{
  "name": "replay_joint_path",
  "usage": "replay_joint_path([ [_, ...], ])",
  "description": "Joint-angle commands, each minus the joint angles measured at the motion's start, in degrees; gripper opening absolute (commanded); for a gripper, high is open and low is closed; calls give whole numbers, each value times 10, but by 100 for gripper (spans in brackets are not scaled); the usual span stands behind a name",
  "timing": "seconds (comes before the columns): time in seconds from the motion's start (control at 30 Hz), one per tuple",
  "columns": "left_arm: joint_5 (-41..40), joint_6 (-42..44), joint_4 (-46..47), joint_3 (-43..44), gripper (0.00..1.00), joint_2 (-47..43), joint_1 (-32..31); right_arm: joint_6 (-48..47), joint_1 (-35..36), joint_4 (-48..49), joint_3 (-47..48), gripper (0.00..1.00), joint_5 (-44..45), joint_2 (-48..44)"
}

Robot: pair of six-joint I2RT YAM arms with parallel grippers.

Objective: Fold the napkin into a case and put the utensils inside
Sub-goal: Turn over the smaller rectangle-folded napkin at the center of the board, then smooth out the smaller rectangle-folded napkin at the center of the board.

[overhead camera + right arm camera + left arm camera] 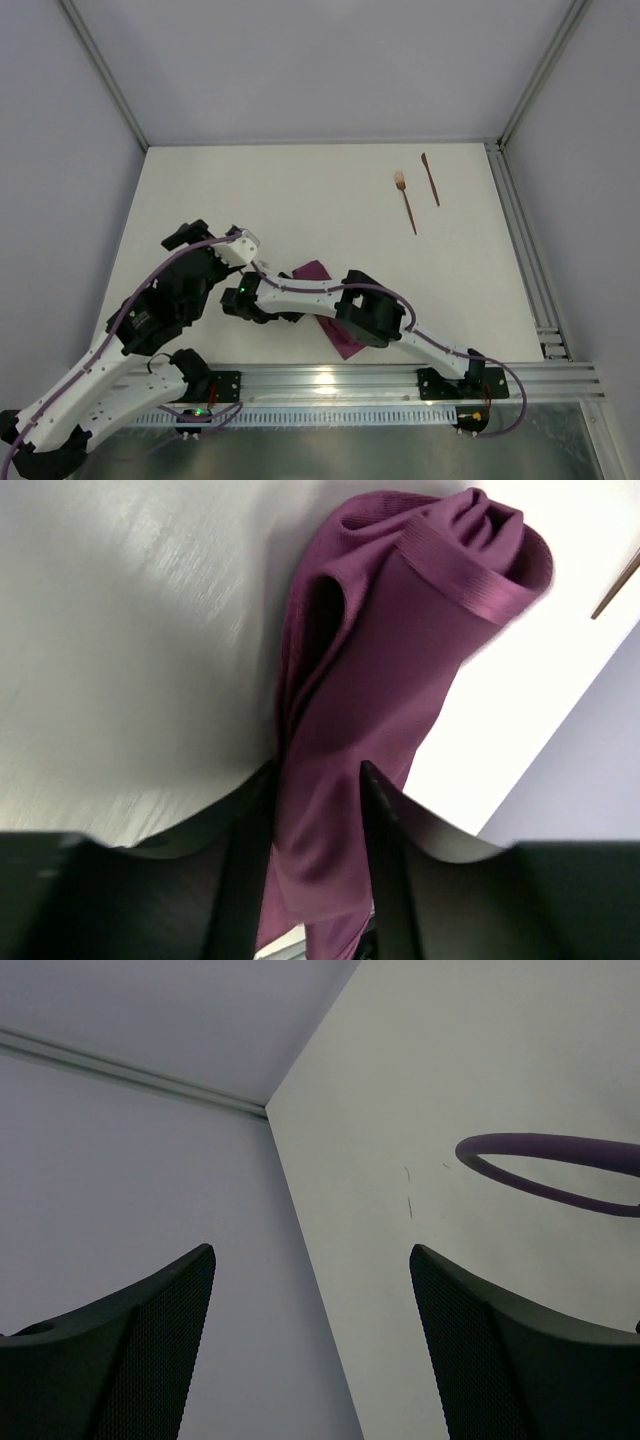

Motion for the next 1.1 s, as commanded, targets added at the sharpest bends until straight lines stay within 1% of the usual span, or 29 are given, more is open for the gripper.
replay_joint_path([
  [0.0, 7, -8, -8, 17, 81, 2, 4, 23, 25, 122, -5, 47, -103, -18],
  [0.03, 8, -9, -8, 17, 81, 3, 4, 22, 27, 136, -6, 53, -108, -26],
  [0.1, 9, -11, -10, 18, 81, 6, 4, 26, 32, 172, -15, 61, -116, -54],
  [0.17, 8, -11, -11, 21, 81, 6, 4, 28, 34, 203, -26, 64, -120, -73],
  [0.2, 8, -12, -12, 22, 81, 6, 6, 27, 36, 214, -32, 67, -128, -94],
  [0.27, 10, -15, -15, 29, 81, 9, 8, 29, 37, 250, -58, 68, -137, -120],
  [0.33, 11, -22, -17, 36, 81, 11, 12, 31, 37, 292, -86, 69, -155, -171],
  [0.37, 9, -23, -19, 40, 81, 16, 14, 39, 37, 309, -128, 69, -160, -192],
  [0.4, 9, -26, -20, 43, 81, 19, 14, 45, 33, 324, -155, 69, -164, -239],
  [0.43, 11, -29, -22, 48, 80, 23, 17, 53, 30, 350, -183, 69, -175, -264],
  [0.47, 14, -36, -26, 60, 80, 31, 18, 73, 26, 361, -248, 69, -180, -290],
  [0.5, 19, -38, -30, 67, 80, 35, 19, 85, 23, 373, -286, 68, -184, -318],
  [0.53, 32, -43, -41, 75, 77, 40, 19, 97, 20, 394, -358, 67, -186, -374],
  [0.6, 54, -56, -53, 96, 74, 60, 19, 131, 17, 406, -422, 66, -190, -428],
  [0.63, 69, -60, -61, 100, 72, 66, 18, 142, 16, 411, -480, 66, -189, -477],
  [0.7, 116, -70, -61, 98, 71, 82, 14, 170, 13, 414, -533, 66, -192, -518],
  [0.73, 138, -74, -59, 92, 74, 106, 8, 174, 11, 428, -558, 66, -194, -537],
  [0.77, 162, -78, -53, 85, 78, 121, 7, 176, 8, 442, -606, 66, -204, -572],
  [0.8, 200, -87, -44, 65, 81, 138, 7, 178, 6, 455, -629, 66, -208, -587],
  [0.83, 222, -93, -34, 56, 85, 175, 7, 177, 3, 483, -665, 66, -213, -600],
  [0.87, 241, -97, -8, 47, 86, 197, 8, 175, 1, 496, -680, 66, -213, -620],
  [0.9, 298, -109, 3, 40, 87, 221, 21, 173, 0, 516, -693, 66, -210, -628],
  [0.93, 327, -119, 11, 41, 88, 270, 32, 167, -1, 525, -712, 66, -208, -633],
  [0.97, 356, -130, 31, 43, 88, 296, 45, 163, -2, 535, -719, 66, -207, -640],
  [1.0, 407, -144, 40, 52, 88, 320, 68, 156, -3, 552, -727, 64, -205, -638],
  [1.03, 428, -146, 48, 55, 88, 365, 76, 141, -3, 558, -730, 61, -206, -634],
  [1.07, 441, -149, 72, 55, 87, 381, 80, 136, -3, 562, -730, 58, -207, -616],
])
